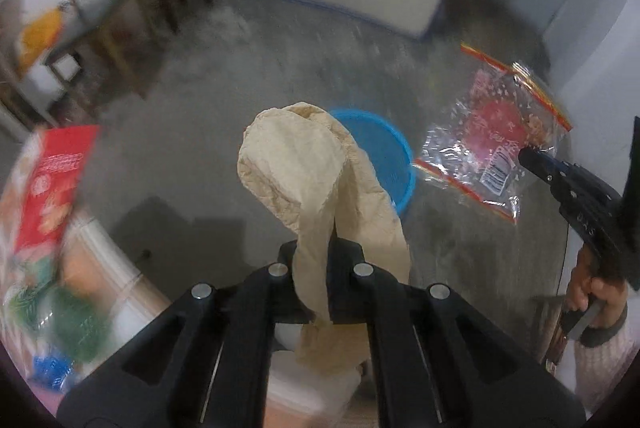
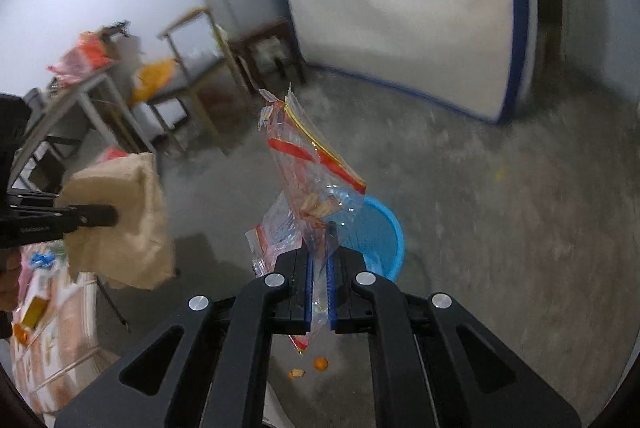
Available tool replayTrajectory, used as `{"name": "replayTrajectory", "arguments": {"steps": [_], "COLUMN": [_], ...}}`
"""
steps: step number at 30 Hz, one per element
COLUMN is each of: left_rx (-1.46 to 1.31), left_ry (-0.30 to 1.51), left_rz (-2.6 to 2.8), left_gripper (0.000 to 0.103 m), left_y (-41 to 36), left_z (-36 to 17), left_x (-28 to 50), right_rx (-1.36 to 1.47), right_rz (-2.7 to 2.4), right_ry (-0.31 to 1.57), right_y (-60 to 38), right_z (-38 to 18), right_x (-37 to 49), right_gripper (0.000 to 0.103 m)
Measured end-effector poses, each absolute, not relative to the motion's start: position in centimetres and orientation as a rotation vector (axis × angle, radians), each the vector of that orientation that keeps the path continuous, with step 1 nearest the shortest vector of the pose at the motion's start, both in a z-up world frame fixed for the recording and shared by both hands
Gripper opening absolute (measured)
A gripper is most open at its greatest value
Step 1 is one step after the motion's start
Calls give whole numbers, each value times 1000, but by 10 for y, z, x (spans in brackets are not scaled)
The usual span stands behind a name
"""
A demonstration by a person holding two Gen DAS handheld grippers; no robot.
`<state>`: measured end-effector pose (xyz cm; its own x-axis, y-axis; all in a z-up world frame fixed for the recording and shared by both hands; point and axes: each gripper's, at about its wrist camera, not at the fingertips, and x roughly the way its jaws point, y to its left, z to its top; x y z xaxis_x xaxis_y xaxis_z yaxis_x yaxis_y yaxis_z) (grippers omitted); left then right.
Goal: Collect trash
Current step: 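Carry the cloth and plastic bag to the wastebasket and open both tools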
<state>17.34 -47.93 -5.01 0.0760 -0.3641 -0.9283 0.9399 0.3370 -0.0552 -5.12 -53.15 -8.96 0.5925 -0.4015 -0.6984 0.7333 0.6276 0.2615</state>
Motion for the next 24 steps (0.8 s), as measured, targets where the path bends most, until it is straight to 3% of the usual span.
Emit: {"name": "replayTrajectory", "arguments": {"steps": [8,14,15,16,17,18,20,24], "left_rx": [783,720,700,679,669,654,616,564], "left_ry": [1312,1405,1407,1404,1397,1381,1359,1346], "left_rz": [-1009,-931,-913,-891,-871,-853,-861,-883], "left_gripper": [2,5,9,25,48,54,56,58], "left_y": [-594,-627,-629,-630,-631,-631,-629,-626], "left_z": [-188,-246,-251,-254,-253,-252,-247,-230], "left_x": [185,202,205,210,216,220,224,231], "right_rx": [739,812,812,799,797,803,784,773], "right_rz": [-730,-742,-739,-740,-730,-711,-701,-714], "right_ry": [789,857,866,891,904,915,944,947], "right_y": [-600,-638,-643,-649,-652,-656,-660,-661], "right_z": [-182,-235,-242,-253,-259,-267,-283,-290], "right_x": [-16,20,27,36,42,48,58,61], "right_gripper": [6,8,10,10,15,19,40,47]}}
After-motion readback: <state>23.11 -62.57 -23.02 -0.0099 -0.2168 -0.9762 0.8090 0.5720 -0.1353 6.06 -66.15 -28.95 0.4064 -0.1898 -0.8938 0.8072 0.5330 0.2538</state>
